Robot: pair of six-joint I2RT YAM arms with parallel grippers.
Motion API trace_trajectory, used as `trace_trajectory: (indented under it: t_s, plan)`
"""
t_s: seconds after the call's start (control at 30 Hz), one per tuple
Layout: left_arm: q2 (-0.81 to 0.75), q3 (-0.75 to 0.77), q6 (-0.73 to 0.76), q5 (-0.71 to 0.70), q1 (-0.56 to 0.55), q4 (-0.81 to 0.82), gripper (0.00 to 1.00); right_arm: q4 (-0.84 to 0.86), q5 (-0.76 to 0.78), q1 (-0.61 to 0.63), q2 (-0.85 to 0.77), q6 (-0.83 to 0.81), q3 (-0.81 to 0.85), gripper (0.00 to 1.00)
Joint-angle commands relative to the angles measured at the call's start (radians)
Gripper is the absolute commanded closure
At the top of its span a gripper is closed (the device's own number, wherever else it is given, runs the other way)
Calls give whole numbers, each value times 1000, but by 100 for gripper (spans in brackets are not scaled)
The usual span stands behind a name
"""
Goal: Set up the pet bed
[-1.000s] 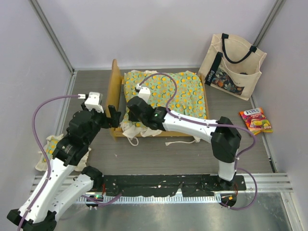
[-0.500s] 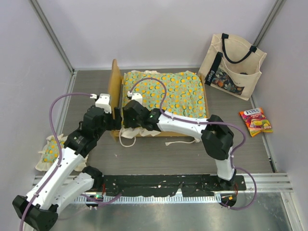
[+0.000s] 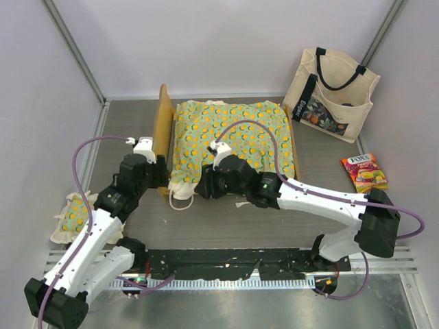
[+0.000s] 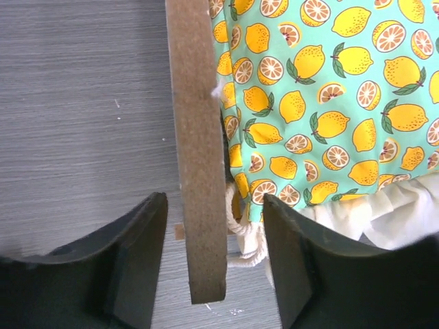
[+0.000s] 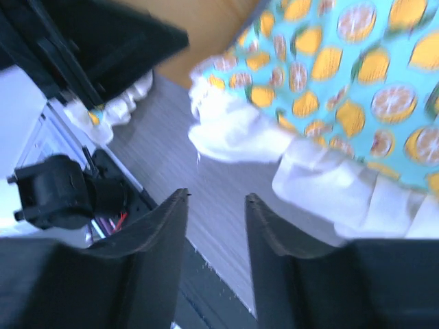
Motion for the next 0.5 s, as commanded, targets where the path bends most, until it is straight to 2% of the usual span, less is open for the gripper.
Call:
trace_trajectory:
  t_s: [0.0, 0.03, 0.07, 0.1, 0.13, 0.17, 0.3, 0.47]
  plan:
    - [-12, -11, -7, 36, 6, 59, 47, 35, -62, 19, 0, 37, -117, 64]
    - [-9, -9, -7, 43, 6, 62, 63, 55, -95, 20, 7, 48, -130, 69]
    - [6, -7, -9, 60, 6, 65, 72, 67, -99, 23, 18, 62, -141, 78]
    - [14, -1, -9, 69, 9, 68, 80, 75, -93, 25, 42, 76, -151, 82]
    - [22, 2, -9, 79, 9, 71, 92, 83, -87, 25, 61, 85, -152, 85]
    - [38, 6, -9, 85, 9, 76, 98, 90, -47, 25, 78, 91, -150, 90]
    - [92, 31, -9, 76, 12, 88, 100, 157, 56, 20, 213, 52, -123, 99]
    - [155, 77, -4, 53, 29, 80, 100, 196, 131, -41, 392, -2, -8, 99]
